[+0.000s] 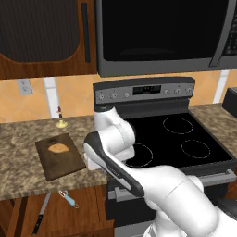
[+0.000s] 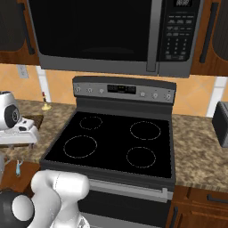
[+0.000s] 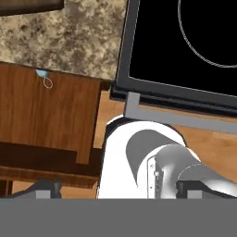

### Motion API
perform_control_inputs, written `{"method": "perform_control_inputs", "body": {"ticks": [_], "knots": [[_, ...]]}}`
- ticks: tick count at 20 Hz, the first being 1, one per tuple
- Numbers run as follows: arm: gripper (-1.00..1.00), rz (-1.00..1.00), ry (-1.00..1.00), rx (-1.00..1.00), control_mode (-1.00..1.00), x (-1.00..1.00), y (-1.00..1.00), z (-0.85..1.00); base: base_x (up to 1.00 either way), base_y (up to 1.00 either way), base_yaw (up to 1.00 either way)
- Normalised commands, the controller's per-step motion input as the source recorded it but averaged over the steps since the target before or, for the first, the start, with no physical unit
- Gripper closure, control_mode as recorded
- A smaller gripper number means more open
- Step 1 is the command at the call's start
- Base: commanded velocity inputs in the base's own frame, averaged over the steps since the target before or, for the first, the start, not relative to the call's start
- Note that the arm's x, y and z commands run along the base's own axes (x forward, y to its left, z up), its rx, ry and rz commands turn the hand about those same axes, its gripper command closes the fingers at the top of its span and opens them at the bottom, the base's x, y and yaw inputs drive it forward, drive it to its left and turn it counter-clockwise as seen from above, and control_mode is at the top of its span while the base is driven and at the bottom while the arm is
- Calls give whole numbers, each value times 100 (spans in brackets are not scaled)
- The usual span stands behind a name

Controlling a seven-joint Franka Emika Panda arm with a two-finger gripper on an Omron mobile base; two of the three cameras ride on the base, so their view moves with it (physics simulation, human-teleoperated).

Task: Place the appropriate cutting tool for cutting the potato skin on the cutting board.

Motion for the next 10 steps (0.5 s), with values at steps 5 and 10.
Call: {"method": "perform_control_inputs", "body": {"ticks": [5,10], "knots": [[-100,0,12,-2,-100,-7,100,-54,0,0,0],[-100,0,22,-1,-100,-8,99,-48,0,0,0]]}}
